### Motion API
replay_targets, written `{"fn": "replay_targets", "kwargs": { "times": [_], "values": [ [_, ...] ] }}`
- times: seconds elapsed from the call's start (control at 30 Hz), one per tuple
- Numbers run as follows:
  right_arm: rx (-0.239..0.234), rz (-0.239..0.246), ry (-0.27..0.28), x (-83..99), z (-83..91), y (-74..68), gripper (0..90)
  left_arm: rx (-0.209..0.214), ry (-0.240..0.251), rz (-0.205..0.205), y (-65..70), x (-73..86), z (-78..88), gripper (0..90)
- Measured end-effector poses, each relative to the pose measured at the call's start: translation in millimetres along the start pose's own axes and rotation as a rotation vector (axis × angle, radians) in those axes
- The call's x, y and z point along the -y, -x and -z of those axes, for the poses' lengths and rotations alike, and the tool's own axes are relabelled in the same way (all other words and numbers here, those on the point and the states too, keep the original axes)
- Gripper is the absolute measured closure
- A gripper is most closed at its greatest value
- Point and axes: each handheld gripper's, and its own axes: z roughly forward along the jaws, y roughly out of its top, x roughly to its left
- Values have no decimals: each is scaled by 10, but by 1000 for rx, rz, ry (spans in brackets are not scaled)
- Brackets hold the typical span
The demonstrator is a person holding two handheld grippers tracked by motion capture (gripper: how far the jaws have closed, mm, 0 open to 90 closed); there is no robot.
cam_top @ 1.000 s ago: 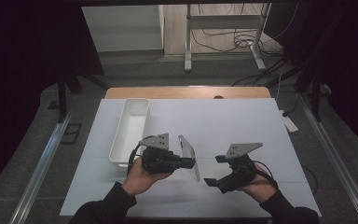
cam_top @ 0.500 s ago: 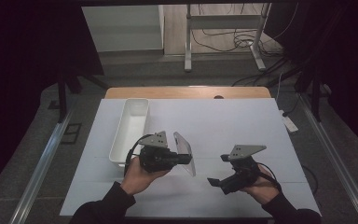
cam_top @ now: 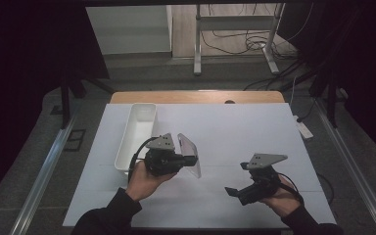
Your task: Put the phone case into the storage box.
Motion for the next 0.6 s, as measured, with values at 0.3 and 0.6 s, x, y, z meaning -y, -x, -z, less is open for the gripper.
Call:
{"fn": "replay_targets", "kwargs": {
  "times": [0.3,0.6],
  "values": [
    [50,-11,-4,78,71,45,5,-37,1,10,-56,-24,24,883],
    [81,-29,11,137,162,48,3,-65,14,21,-104,-39,82,882]
  ]
}}
